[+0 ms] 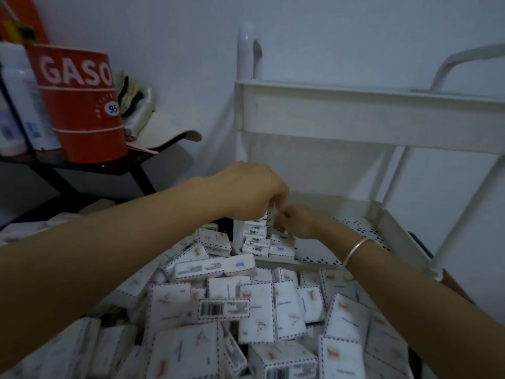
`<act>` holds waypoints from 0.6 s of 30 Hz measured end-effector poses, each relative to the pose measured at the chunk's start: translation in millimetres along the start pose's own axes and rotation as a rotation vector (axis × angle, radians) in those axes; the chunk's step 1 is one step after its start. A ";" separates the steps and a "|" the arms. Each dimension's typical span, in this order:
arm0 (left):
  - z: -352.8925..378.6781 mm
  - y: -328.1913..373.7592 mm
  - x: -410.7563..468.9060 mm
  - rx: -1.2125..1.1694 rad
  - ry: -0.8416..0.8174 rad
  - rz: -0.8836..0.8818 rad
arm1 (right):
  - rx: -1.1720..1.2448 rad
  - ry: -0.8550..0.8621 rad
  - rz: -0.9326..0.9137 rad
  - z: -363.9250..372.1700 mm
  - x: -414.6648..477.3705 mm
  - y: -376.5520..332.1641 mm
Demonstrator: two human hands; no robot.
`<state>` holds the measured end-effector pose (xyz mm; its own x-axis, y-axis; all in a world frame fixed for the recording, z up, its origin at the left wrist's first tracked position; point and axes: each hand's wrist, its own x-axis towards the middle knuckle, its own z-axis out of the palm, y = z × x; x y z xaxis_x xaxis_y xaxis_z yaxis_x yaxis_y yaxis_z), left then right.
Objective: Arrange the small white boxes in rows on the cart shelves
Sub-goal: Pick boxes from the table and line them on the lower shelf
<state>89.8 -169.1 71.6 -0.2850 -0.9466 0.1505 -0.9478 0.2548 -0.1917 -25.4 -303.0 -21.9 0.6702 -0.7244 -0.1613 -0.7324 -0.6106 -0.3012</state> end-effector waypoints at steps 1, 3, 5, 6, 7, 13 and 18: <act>1.7 0.8 -5.1 -0.018 -0.002 -0.005 | -0.022 -0.078 0.008 0.7 -5.5 -0.4; 4.1 1.6 -14.5 -0.041 -0.007 -0.018 | -0.027 -0.151 0.006 4.4 -14.4 -2.8; 4.8 0.3 -22.8 -0.076 -0.007 -0.040 | 0.000 -0.144 -0.016 8.7 -19.8 -5.3; 4.6 -0.9 -26.6 -0.090 -0.007 -0.052 | 0.009 -0.129 -0.025 10.7 -20.2 -5.7; 4.3 -2.1 -30.4 -0.096 -0.007 -0.064 | 0.026 -0.116 -0.025 12.5 -20.0 -5.4; 4.4 -0.9 -55.6 -0.202 -0.004 -0.117 | 0.062 -0.042 0.045 17.6 -27.0 -4.2; 3.0 20.5 -94.7 -0.397 0.064 -0.182 | -0.034 0.274 -0.053 12.1 -61.6 -21.0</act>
<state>97.8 -74.8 50.5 -0.1044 -0.9721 0.2100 -0.9613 0.1527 0.2291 -49.9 -241.7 -16.9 0.6538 -0.7478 0.1156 -0.7038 -0.6570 -0.2701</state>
